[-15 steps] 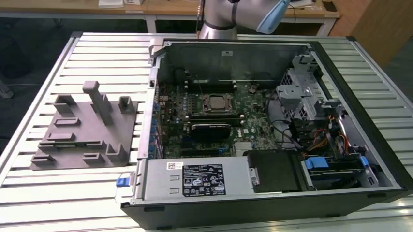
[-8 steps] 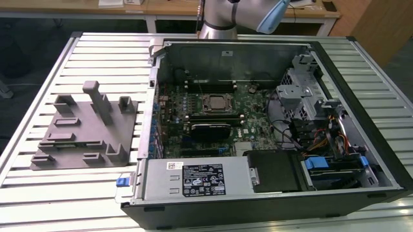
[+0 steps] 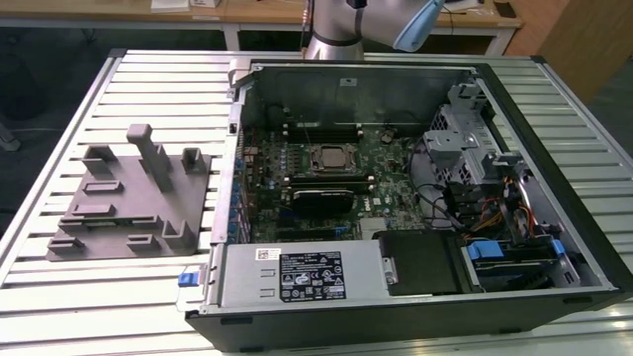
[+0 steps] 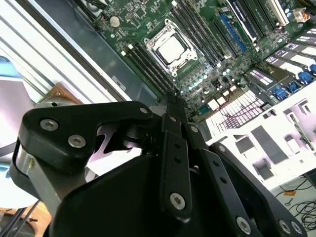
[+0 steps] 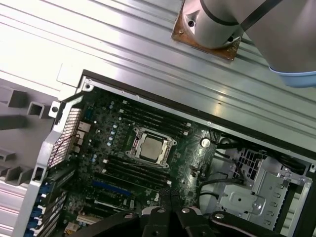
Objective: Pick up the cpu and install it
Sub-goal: 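Close the cpu cover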
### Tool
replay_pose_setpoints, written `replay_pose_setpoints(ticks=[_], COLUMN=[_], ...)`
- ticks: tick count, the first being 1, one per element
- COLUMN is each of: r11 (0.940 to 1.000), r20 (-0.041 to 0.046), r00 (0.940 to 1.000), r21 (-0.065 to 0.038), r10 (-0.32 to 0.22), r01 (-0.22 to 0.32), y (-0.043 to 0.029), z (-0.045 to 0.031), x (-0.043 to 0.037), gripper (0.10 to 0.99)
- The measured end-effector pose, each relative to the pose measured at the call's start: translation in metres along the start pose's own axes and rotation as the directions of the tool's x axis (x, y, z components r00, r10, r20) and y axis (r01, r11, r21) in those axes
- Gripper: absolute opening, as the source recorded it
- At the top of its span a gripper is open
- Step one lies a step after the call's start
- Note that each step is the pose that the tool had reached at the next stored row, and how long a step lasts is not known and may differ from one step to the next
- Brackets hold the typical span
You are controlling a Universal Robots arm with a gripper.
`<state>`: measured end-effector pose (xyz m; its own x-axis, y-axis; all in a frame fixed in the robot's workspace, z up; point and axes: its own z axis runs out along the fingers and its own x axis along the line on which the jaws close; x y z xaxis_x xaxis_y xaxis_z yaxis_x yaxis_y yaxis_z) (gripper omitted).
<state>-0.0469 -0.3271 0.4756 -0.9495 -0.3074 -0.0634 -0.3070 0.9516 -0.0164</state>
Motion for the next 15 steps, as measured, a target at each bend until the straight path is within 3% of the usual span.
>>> replay_pose_setpoints(ticks=[15], r11=[1.0000], r20=[0.0001], r00=[1.0000], r21=[0.000], r10=[0.000], r01=[0.000], y=[0.0003], z=[0.0165], x=[0.0010], gripper=[0.106])
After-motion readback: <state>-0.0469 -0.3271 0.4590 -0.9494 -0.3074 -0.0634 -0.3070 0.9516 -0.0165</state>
